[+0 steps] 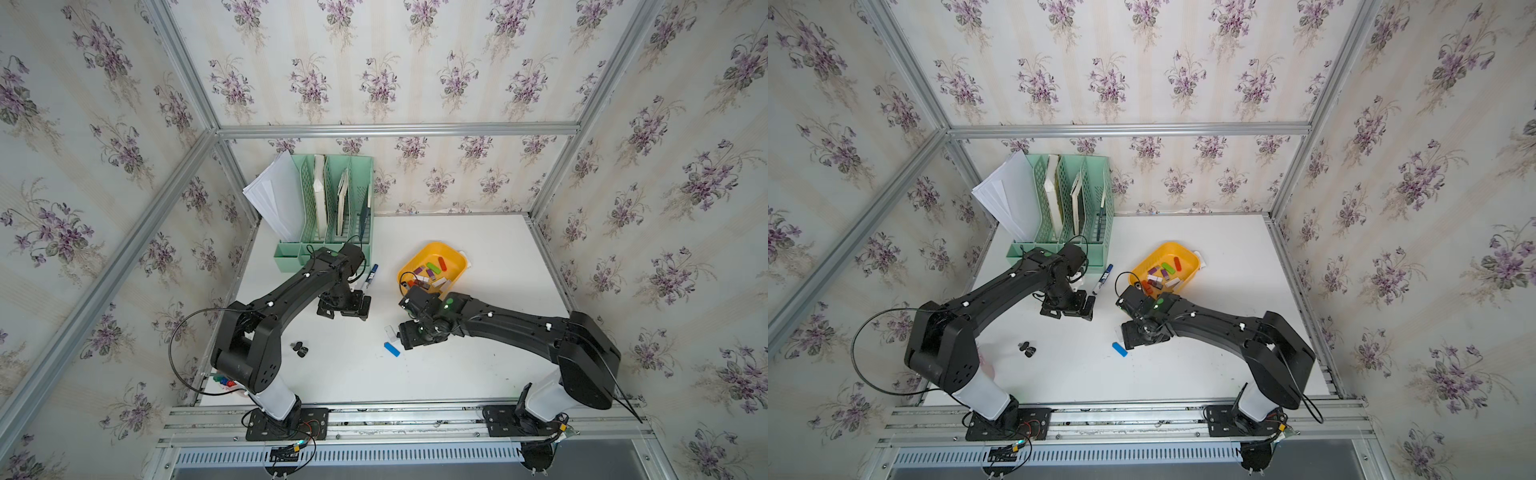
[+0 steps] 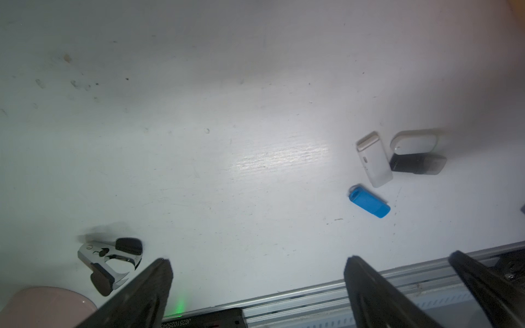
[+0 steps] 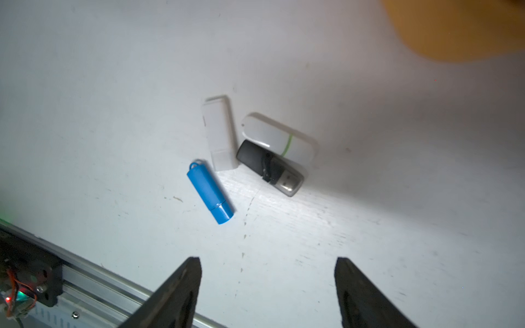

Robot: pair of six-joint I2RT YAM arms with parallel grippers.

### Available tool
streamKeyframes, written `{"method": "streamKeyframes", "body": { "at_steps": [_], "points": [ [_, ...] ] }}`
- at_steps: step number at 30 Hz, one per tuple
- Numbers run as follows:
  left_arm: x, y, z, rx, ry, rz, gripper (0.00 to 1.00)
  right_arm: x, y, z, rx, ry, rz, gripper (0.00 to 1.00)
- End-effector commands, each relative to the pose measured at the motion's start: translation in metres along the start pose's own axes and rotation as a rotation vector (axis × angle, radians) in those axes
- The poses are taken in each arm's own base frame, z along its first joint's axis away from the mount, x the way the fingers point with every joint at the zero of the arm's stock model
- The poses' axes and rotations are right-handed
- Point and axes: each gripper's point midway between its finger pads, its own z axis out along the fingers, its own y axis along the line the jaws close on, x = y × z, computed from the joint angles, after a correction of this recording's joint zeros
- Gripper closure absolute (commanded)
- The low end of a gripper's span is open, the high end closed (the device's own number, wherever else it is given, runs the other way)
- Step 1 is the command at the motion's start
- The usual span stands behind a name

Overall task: Put the usb flash drive into the storage box
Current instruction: Pick up the USB flash from the center of the board.

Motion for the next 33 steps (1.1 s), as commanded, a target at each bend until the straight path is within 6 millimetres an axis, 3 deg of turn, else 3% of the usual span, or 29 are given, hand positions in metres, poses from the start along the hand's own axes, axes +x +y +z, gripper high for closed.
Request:
{"method": "streamKeyframes", "body": {
  "at_steps": [1,8,14,33],
  "points": [
    [0.002,0.004,0.000,0.006,-0.018,-0.025,0.01,0.001,0.019,0.013,-0.005,-0.002,-0.043,0.21],
    [0.018,0.028,0.001,0.015,-0.012,-0.100,0.01,-0.002,0.036,0.035,-0.004,0.014,-0.105,0.25],
    [0.025,0.041,0.001,0.025,-0.014,-0.137,0.01,-0.008,0.045,0.046,-0.010,0.035,-0.131,0.37],
    [0.031,0.049,0.010,0.036,0.007,-0.151,0.01,0.002,0.041,0.066,0.042,0.100,-0.162,0.57]
  ]
}}
